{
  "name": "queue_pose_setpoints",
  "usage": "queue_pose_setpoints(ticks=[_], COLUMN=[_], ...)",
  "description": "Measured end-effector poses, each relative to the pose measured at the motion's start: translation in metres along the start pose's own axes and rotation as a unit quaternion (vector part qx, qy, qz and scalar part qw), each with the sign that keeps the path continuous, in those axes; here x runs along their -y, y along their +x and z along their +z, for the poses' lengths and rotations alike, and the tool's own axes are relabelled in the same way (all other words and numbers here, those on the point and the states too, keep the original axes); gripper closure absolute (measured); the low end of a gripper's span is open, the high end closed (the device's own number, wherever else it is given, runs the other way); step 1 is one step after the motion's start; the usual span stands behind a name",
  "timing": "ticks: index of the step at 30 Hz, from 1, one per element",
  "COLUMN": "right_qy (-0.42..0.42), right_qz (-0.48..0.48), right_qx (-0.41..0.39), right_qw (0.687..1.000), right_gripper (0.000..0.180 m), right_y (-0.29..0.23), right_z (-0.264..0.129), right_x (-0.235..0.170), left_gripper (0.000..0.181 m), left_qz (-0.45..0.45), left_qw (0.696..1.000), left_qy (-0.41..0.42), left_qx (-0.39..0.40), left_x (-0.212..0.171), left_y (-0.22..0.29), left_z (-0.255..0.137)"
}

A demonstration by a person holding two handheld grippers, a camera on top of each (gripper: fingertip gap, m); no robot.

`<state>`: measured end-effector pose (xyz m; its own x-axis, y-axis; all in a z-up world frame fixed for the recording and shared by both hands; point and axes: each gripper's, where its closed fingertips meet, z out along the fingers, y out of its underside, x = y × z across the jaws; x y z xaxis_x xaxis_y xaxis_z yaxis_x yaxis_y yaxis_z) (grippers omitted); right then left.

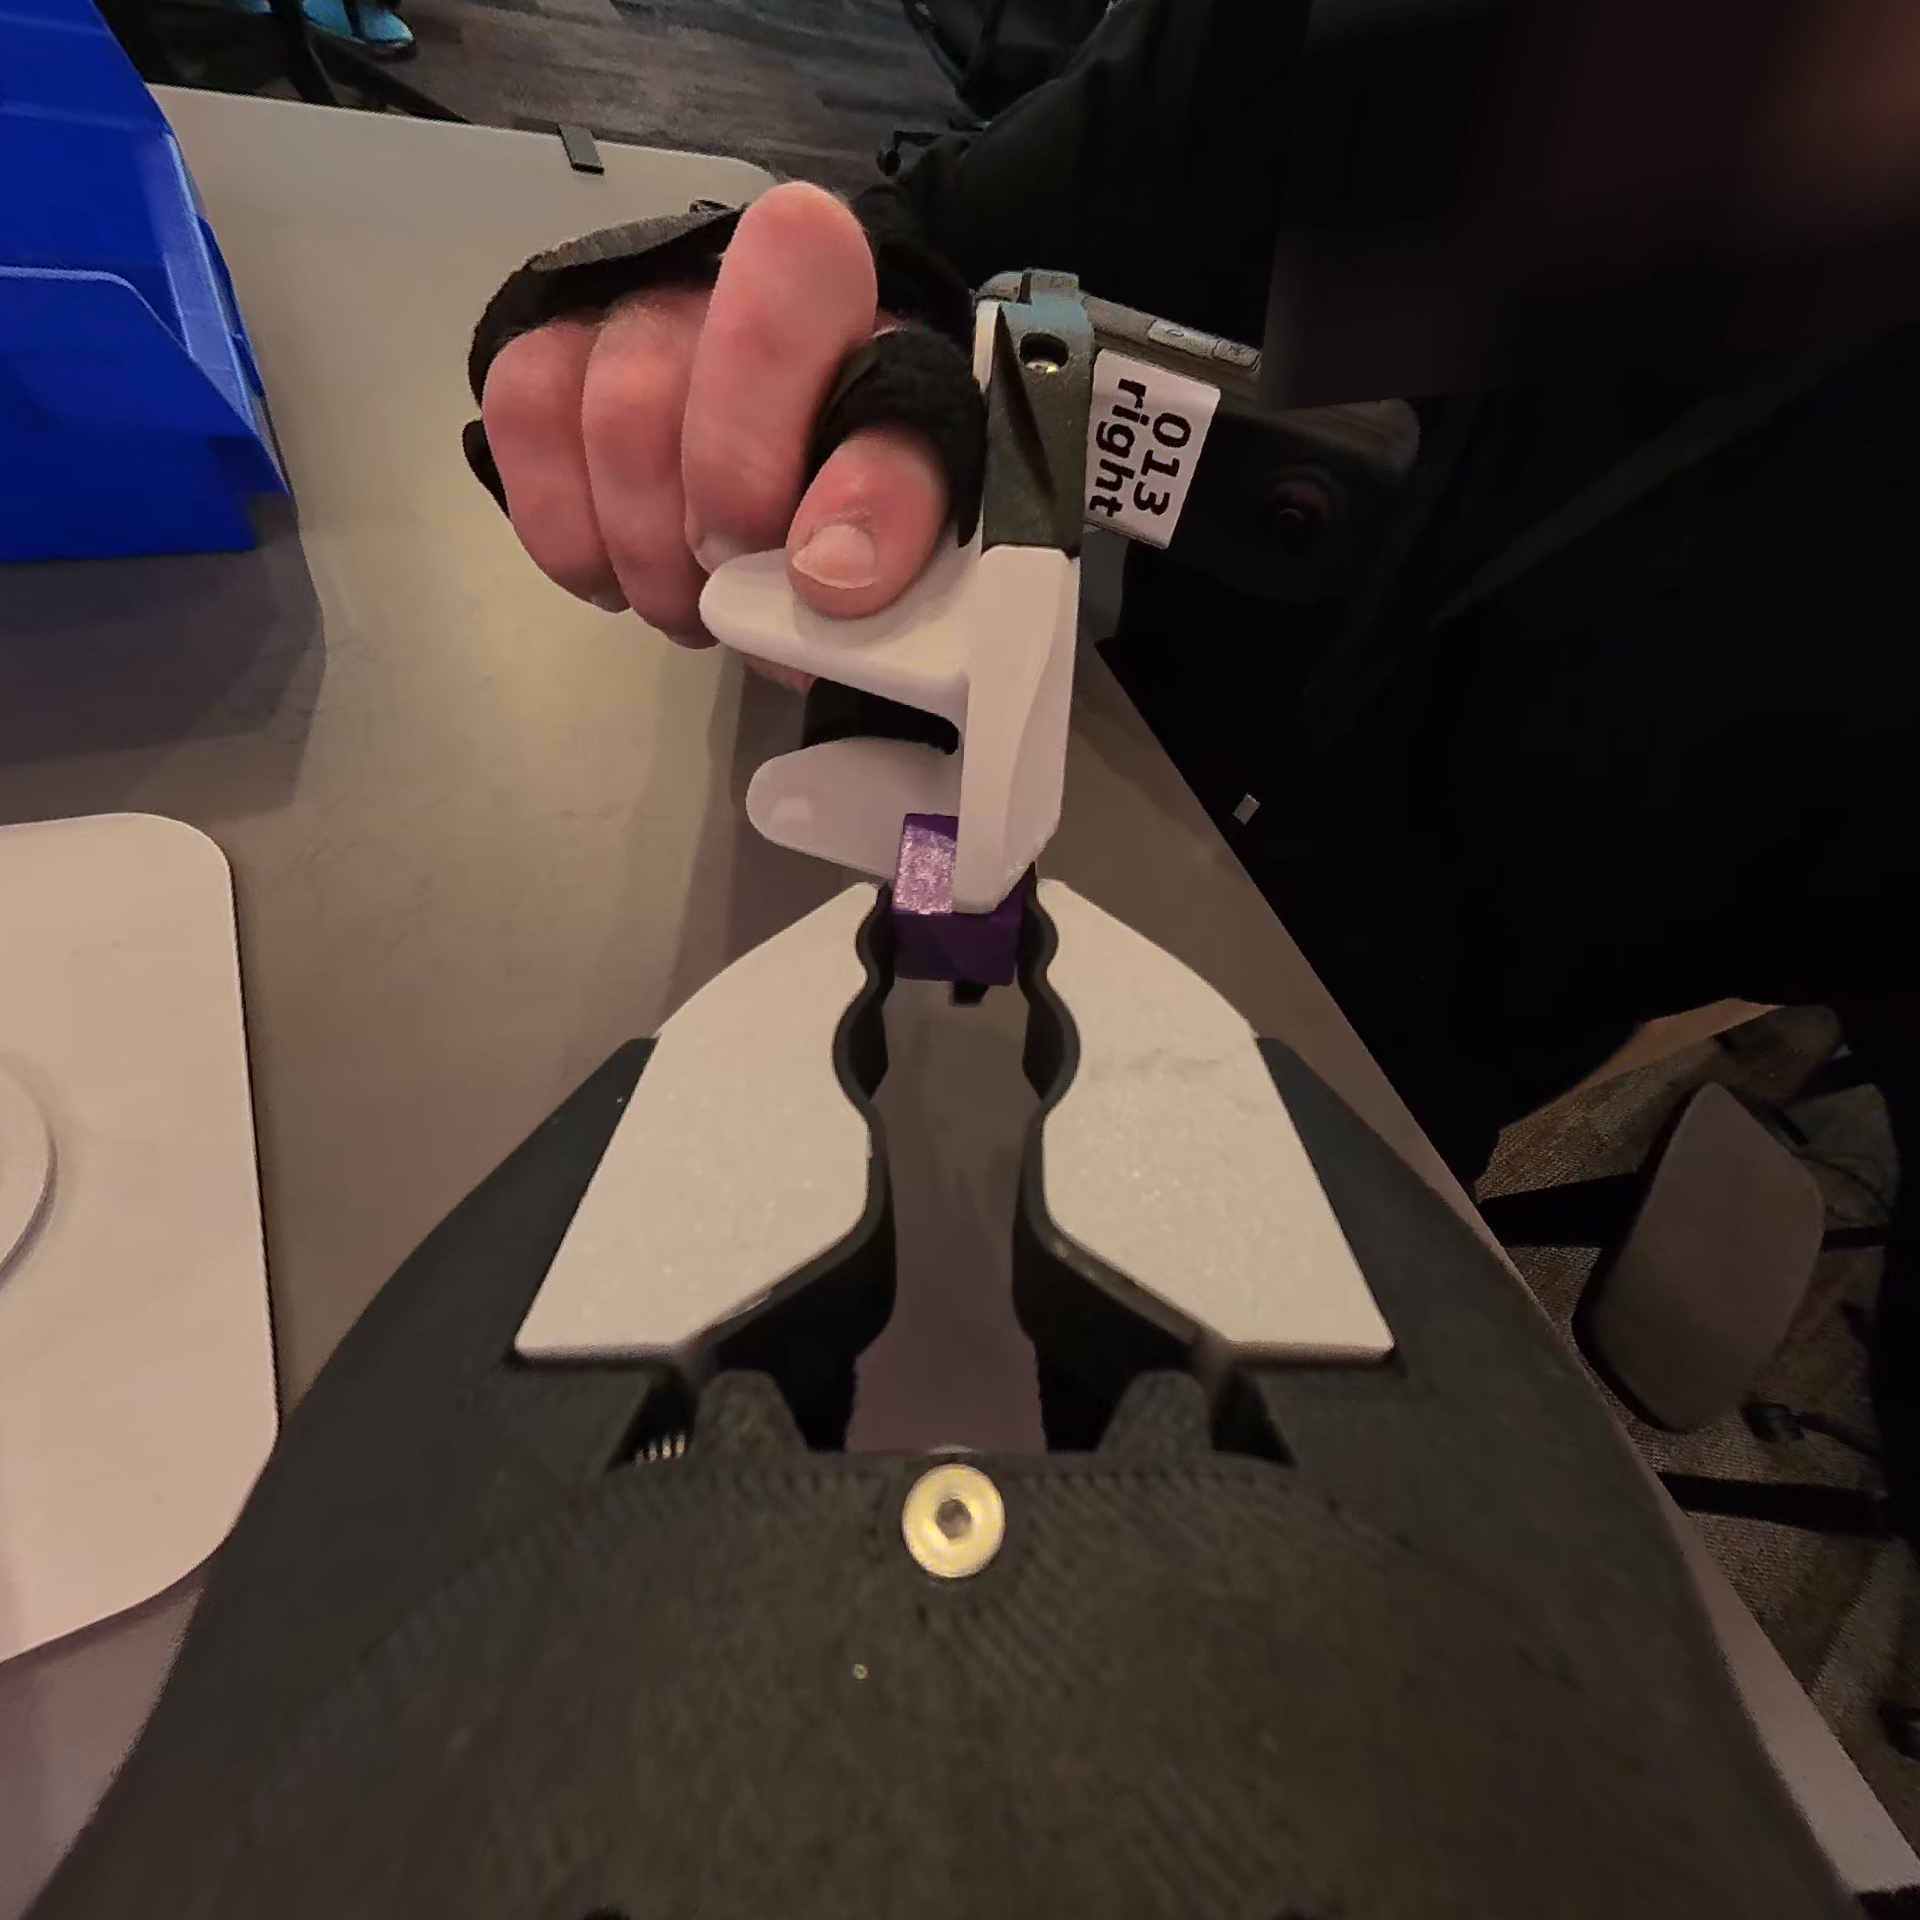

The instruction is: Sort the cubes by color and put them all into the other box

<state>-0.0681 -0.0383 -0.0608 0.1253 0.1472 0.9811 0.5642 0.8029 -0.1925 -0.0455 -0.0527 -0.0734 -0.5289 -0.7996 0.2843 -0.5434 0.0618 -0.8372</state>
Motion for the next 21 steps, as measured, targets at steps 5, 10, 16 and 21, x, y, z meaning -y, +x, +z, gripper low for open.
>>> queue_pose_setpoints(ticks=[5,10,16,21], right_qy=[0.001,-0.016,-0.114,-0.239], right_qz=[0.0,0.001,0.011,0.08], right_qx=[-0.001,-0.012,-0.089,-0.166], right_qw=[1.0,1.0,0.989,0.953], right_gripper=[0.157,0.157,0.157,0.157], right_y=[0.003,0.017,0.093,0.158], right_z=[-0.002,-0.009,-0.048,-0.116], right_x=[0.002,-0.009,-0.093,-0.207], left_gripper=[0.156,0.165,0.181,0.181], left_qz=[0.002,0.012,0.01,0.009], left_qw=[1.0,0.999,0.995,0.99], left_qy=[0.0,-0.026,-0.03,-0.033], left_qx=[-0.011,0.027,0.097,0.135], left_x=[0.001,-0.008,-0.019,-0.023], left_y=[0.005,0.005,0.004,0.006], left_z=[-0.002,-0.014,-0.043,-0.062])
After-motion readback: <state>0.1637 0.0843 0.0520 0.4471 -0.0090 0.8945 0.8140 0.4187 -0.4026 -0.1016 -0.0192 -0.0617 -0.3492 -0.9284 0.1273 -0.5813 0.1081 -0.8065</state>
